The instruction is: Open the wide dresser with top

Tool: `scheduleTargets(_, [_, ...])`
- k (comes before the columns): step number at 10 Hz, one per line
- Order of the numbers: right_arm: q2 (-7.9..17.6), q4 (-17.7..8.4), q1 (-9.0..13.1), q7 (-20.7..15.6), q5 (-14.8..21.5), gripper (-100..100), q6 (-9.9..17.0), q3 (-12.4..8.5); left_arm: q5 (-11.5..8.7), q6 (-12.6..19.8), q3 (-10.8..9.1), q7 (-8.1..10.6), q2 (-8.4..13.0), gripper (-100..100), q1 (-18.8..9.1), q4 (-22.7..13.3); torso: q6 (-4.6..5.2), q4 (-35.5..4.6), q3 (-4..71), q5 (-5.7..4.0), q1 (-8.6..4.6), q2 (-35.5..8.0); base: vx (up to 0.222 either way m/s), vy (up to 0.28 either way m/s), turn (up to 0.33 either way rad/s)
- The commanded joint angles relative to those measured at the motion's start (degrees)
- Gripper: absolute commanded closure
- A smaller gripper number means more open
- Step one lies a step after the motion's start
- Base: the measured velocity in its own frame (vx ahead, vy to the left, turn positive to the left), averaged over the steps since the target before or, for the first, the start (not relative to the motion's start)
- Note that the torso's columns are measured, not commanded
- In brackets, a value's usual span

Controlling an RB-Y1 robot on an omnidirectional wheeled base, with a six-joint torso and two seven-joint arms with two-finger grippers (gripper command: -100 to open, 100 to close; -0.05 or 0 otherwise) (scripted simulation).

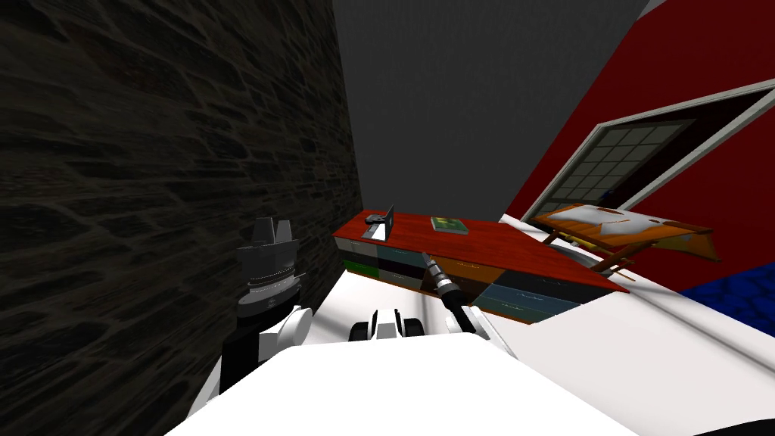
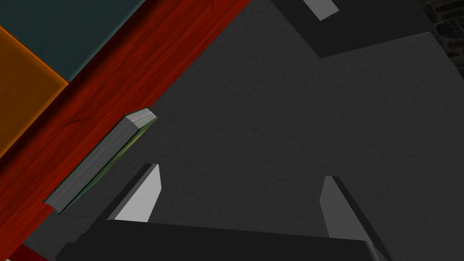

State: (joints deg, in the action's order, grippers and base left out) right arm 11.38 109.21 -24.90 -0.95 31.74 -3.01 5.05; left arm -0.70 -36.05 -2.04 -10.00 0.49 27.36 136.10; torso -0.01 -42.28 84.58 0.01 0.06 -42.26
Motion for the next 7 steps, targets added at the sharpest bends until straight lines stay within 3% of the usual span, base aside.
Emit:
scheduleTargets(1, [-0.2,-3.5,0.7,0.1,2.9,-100,2.4,0.3,0.0,0.0,0.0,0.0,0.0,0,0.0,0.0,0.02,0.0,0.0,0.0,-0.05,0.0,0.001,0.031,-0.006])
scheduleTargets(2, [-0.1,-5.6,1.2,0.4,5.5,-100,5.2,1.2,0.0,0.0,0.0,0.0,0.0,0,0.0,0.0,0.03,0.0,0.0,-0.03,-0.15,0.0,-0.004,0.062,0.073])
scheduleTargets(3, [-0.1,-6.9,1.2,0.4,6.6,-100,6.0,1.2,0.0,0.0,0.0,0.0,0.0,0,0.0,0.0,-0.01,0.0,0.0,-0.01,-0.02,0.0,0.004,0.061,0.044])
scheduleTargets(7, [-0.2,-13.4,2.3,1.1,13.2,-100,13.3,3.1,0.0,0.0,0.0,0.0,0.0,0,0.0,0.0,0.0,0.0,0.0,-0.01,-0.05,0.0,0.009,0.062,0.062])
